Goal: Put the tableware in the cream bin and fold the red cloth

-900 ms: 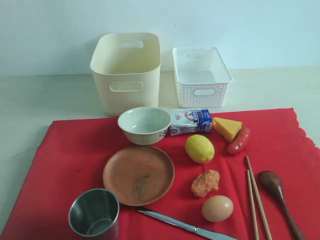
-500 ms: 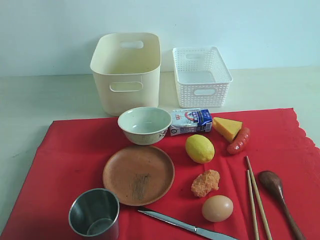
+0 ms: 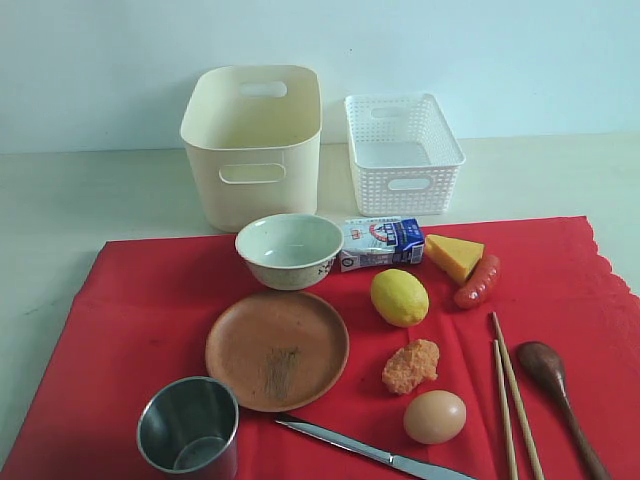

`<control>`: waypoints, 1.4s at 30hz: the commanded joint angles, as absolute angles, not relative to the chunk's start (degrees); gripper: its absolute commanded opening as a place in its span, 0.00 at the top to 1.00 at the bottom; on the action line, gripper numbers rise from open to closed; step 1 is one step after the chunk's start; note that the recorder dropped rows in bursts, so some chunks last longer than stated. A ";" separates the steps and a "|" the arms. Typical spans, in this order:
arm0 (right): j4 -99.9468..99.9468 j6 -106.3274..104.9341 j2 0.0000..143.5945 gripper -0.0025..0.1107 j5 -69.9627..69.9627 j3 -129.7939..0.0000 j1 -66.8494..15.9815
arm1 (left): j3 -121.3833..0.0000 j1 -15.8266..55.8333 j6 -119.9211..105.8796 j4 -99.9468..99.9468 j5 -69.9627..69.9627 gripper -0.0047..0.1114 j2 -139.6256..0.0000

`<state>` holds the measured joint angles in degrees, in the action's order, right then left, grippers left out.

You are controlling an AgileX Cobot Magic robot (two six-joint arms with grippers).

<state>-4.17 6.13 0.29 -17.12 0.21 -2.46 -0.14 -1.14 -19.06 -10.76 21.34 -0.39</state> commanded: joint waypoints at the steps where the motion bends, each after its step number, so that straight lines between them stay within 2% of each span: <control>1: -4.45 5.72 0.00 0.98 -16.21 0.00 -2.64 | 0.00 -0.91 -19.28 -11.03 21.29 0.96 0.00; 6: -3.72 5.72 5.01 0.98 -16.51 0.00 -2.64 | 0.00 -0.91 -19.28 -11.03 21.29 0.96 0.00; 12: -3.28 5.72 9.81 0.98 -16.87 -6.24 -2.64 | 0.00 -0.91 -19.28 -11.03 21.29 0.96 0.00; 24: -2.83 5.72 31.23 0.98 -16.62 -25.26 -2.64 | 0.00 -0.91 -19.28 -11.03 21.29 0.96 0.00; 35: -2.83 5.72 32.41 0.98 -16.44 -25.65 -2.64 | 0.00 -0.91 -19.28 -11.03 21.29 0.96 0.00; 42: -2.83 5.72 32.41 0.98 -8.76 -25.65 -2.64 | 0.00 -0.91 -19.28 -11.03 21.29 0.96 0.00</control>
